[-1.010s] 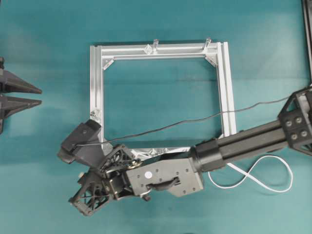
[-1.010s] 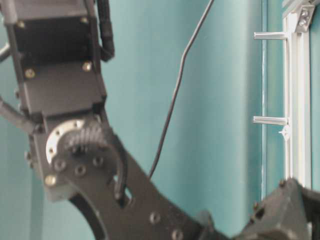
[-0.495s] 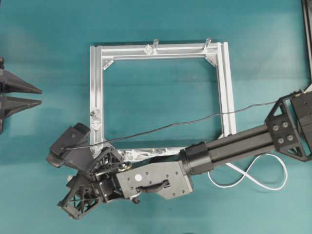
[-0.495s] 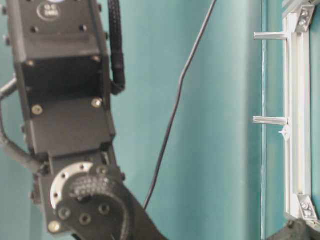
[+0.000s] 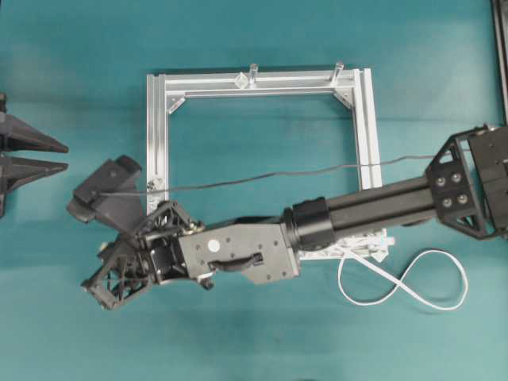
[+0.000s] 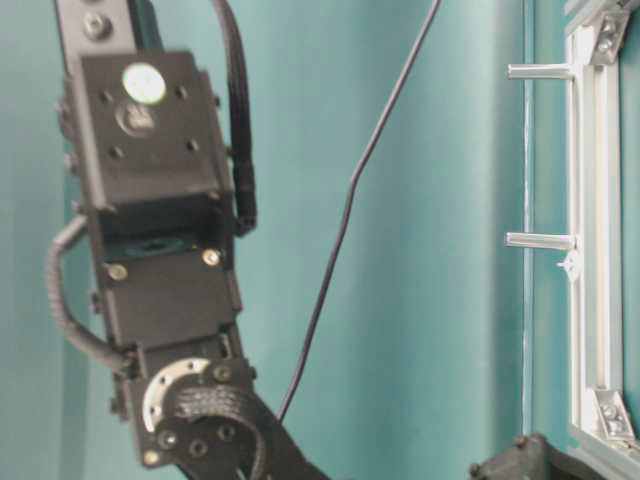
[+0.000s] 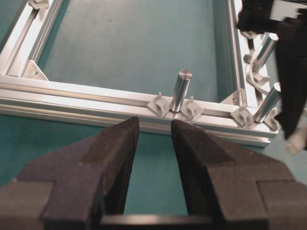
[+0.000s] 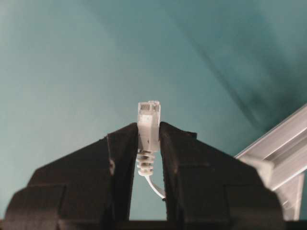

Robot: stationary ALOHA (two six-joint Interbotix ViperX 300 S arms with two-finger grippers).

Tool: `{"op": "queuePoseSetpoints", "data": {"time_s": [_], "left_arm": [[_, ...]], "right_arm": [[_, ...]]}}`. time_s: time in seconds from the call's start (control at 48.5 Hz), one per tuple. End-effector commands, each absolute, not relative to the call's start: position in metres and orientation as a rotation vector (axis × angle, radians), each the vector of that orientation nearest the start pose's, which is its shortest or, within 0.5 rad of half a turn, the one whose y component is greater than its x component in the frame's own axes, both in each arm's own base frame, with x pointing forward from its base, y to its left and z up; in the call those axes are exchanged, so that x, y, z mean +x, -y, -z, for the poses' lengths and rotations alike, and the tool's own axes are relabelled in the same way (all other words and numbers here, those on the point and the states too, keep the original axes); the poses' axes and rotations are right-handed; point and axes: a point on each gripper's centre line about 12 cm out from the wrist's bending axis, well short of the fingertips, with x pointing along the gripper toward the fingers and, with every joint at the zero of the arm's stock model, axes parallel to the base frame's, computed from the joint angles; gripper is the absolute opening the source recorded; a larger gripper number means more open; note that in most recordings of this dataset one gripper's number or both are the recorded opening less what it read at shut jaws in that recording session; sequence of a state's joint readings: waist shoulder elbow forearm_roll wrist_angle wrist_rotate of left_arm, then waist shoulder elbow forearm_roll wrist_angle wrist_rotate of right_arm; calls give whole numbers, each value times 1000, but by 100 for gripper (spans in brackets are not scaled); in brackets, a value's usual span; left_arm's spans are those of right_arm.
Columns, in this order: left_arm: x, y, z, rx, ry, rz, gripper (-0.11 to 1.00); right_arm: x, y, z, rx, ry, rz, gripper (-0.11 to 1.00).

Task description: Move the cable alternately left and right between 8 closely spaced pins so it hooks onto each one.

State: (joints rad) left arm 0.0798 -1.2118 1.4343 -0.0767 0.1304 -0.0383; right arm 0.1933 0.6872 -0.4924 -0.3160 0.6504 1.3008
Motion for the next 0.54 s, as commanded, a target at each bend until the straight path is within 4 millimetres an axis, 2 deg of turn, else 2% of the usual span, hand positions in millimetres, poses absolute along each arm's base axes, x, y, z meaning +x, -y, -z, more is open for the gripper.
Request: {"op": "queuePoseSetpoints", "data": {"time_s": [0.0,0.515], "left_arm": [[145,-10,-186,-132,-333,-86,36],[145,-10,-185,-132,-336,-86,36]], "right_arm": [[605,-95,-206,817,-672,371,18],[606,-91,-203,690,-691,334,18]]}}
